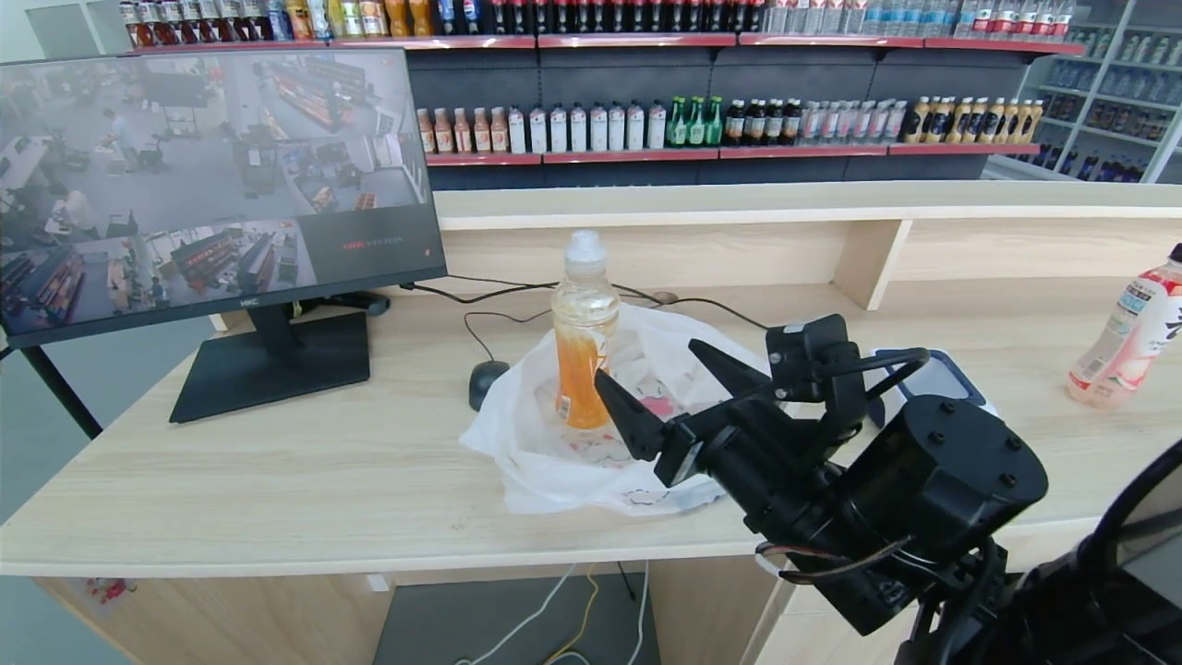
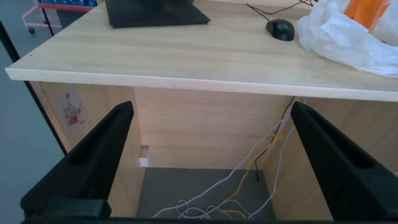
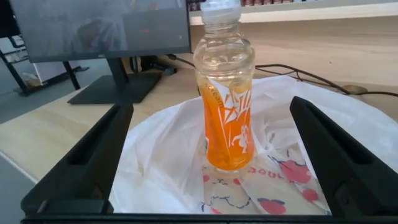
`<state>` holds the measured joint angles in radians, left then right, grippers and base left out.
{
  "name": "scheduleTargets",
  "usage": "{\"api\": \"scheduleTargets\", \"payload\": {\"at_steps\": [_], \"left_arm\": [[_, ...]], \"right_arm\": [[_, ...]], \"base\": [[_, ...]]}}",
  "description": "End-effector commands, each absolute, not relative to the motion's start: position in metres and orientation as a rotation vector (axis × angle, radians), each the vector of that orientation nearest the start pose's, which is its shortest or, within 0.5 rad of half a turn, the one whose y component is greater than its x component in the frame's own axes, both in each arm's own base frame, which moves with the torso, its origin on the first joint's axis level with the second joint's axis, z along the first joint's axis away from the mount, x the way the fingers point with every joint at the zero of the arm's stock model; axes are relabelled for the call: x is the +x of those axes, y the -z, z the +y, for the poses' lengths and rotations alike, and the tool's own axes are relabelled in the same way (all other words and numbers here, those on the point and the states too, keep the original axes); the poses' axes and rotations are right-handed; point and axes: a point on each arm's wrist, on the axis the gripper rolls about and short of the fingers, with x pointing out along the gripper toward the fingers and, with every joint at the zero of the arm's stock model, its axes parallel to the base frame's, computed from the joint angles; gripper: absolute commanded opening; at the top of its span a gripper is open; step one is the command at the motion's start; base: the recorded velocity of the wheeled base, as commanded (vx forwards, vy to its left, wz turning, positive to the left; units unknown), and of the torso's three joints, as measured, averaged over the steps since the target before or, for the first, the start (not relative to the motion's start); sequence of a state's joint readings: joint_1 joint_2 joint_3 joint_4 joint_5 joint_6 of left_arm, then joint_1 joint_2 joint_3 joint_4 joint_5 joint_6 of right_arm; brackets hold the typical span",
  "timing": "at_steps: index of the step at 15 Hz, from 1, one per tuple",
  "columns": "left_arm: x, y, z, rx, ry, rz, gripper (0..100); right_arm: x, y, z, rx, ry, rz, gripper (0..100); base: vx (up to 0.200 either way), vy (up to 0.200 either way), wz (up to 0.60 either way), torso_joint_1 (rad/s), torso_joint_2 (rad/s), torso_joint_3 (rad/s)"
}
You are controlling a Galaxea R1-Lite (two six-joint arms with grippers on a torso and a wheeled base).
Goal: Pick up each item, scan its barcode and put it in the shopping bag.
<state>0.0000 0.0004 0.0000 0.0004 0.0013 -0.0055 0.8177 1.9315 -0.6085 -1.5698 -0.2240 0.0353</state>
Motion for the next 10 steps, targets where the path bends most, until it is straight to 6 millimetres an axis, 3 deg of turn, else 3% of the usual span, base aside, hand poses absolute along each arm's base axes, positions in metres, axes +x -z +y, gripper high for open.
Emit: {"api": "scheduleTargets", "payload": {"at_steps": [1, 4, 6, 10], "left_arm": [[-0.0228, -0.0755, 0.0000, -0.006, -0.002, 0.000, 100], [-0.0228, -0.0755, 0.0000, -0.006, -0.002, 0.000, 100], [-0.0228, -0.0755, 0.0000, -0.006, -0.002, 0.000, 100], [-0.0228, -0.0755, 0.0000, -0.006, -0.002, 0.000, 100]], "right_arm": [[0.2202, -0.1527, 0.2400, 0.160, -0.620, -0.206, 100], [0.2157, -0.1495, 0.2493, 0.160, -0.648, -0.198, 100], [0.2177, -0.1513, 0.2455, 0.161, -0.636, -0.203, 100], [0.2157, -0.1549, 0.2423, 0.165, -0.634, -0.210, 100]], "base": [[0.000, 0.000, 0.00, 0.000, 0.00, 0.000], [0.000, 0.000, 0.00, 0.000, 0.00, 0.000], [-0.100, 0.000, 0.00, 0.004, 0.00, 0.004], [0.000, 0.000, 0.00, 0.000, 0.00, 0.000]]}}
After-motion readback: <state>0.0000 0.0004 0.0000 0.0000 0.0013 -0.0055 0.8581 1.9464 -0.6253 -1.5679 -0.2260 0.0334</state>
